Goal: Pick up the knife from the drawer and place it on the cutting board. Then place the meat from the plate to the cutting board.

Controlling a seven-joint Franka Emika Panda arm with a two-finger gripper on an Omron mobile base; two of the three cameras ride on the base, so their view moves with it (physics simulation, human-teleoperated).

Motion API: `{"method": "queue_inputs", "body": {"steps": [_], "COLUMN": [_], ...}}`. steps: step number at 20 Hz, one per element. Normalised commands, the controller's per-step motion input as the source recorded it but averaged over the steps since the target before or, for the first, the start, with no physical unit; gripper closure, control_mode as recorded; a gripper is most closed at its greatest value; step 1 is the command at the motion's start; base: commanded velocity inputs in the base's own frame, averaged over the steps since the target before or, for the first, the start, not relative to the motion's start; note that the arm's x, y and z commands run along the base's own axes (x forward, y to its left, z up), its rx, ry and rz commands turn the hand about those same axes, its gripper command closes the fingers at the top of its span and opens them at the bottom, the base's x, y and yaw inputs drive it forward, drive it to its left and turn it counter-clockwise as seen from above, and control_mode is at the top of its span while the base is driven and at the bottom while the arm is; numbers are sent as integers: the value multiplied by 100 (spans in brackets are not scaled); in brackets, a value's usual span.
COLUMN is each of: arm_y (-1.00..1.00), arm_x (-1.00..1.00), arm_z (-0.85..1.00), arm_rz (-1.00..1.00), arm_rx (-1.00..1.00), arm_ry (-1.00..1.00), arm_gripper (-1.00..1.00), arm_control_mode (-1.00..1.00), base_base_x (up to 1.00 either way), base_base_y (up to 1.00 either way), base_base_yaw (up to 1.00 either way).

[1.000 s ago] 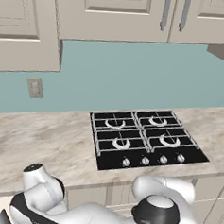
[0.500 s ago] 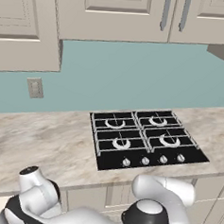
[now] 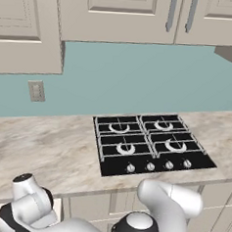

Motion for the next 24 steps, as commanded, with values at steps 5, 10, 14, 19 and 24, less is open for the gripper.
{"method": "queue_inputs", "body": {"steps": [5,10,14,19,24], "arm_y": [29,29,24,24,19], "arm_x": [13,7,7,8,8], "arm_z": [-22,-25,-27,-32,-34], "arm_rz": [0,0,0,0,0], "arm_rx": [0,0,0,0,0], "arm_ry": [0,0,1,0,0], "arm_gripper": [-100,-100,-100,-100,-100], "arm_control_mode": [-100,-100,-100,-100,-100], "base_base_x": [0,0,0,0,0], "base_base_y": [0,0,0,0,0], "base_base_yaw": [0,0,0,0,0]}}
